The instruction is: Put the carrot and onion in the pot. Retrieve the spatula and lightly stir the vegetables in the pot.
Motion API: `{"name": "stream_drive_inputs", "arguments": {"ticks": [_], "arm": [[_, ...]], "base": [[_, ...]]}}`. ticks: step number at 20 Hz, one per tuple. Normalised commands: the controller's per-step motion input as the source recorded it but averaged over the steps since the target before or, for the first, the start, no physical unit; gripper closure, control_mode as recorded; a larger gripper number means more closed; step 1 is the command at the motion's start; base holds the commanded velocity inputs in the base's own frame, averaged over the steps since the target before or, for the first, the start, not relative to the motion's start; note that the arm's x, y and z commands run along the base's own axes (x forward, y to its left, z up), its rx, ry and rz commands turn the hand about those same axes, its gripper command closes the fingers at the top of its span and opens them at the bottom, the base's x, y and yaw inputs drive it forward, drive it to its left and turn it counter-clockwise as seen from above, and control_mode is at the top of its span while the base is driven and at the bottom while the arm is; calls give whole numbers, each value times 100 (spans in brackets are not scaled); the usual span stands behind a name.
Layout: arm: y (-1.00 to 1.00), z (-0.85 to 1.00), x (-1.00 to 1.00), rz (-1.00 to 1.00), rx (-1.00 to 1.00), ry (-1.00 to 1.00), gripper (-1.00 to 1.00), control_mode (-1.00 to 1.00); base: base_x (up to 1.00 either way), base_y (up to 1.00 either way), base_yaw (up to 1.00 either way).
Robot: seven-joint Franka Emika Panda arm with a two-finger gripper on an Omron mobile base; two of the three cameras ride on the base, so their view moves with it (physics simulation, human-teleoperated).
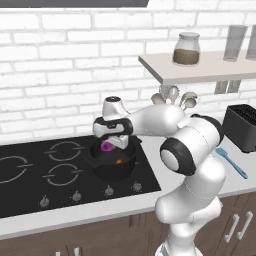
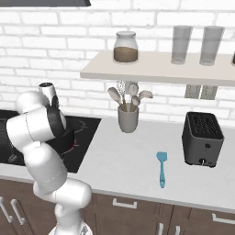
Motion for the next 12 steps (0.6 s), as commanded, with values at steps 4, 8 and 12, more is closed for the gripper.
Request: {"name": "stream_drive_inputs", "arguments": {"ticks": [4, 8, 12], "arm": [[0, -63, 0, 0, -3, 0, 100, -100], [0, -49, 0, 0, 0, 0, -100, -100], [-12, -5, -8, 0, 0, -3, -100, -100]], "base": [[0, 0, 0], [0, 0, 0], [0, 0, 0]]}}
